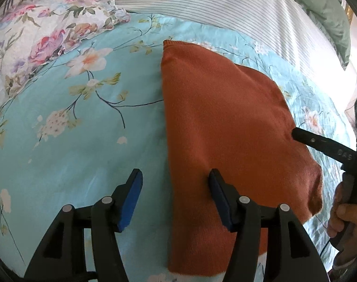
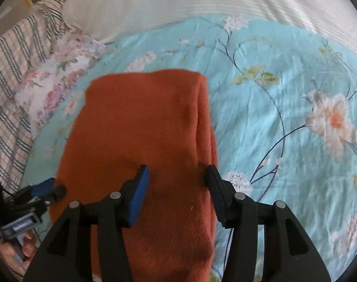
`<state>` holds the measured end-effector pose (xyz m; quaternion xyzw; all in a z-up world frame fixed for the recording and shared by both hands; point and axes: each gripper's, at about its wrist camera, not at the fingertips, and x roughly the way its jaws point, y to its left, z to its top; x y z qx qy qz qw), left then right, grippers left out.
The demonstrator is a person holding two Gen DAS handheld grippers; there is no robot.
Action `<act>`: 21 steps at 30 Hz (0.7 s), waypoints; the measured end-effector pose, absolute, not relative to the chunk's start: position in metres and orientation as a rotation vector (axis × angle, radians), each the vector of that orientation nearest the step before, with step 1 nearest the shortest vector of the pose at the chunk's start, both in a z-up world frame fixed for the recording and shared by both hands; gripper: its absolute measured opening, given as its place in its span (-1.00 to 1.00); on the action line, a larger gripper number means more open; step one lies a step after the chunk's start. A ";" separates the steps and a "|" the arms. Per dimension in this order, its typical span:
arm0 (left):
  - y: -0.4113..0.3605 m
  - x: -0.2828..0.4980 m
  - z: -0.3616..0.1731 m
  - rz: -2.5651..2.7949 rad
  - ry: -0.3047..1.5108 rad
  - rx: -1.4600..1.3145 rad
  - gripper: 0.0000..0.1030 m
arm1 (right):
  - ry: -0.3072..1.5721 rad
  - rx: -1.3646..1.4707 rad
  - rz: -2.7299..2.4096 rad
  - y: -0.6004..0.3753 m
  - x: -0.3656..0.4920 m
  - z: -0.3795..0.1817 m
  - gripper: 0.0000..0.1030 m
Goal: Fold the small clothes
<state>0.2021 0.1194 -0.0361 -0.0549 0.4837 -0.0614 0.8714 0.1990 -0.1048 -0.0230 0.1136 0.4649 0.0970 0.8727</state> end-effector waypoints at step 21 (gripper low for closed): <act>0.120 0.065 -0.042 -0.021 1.025 0.088 0.61 | 0.959 -0.005 0.263 -0.065 0.043 0.000 0.64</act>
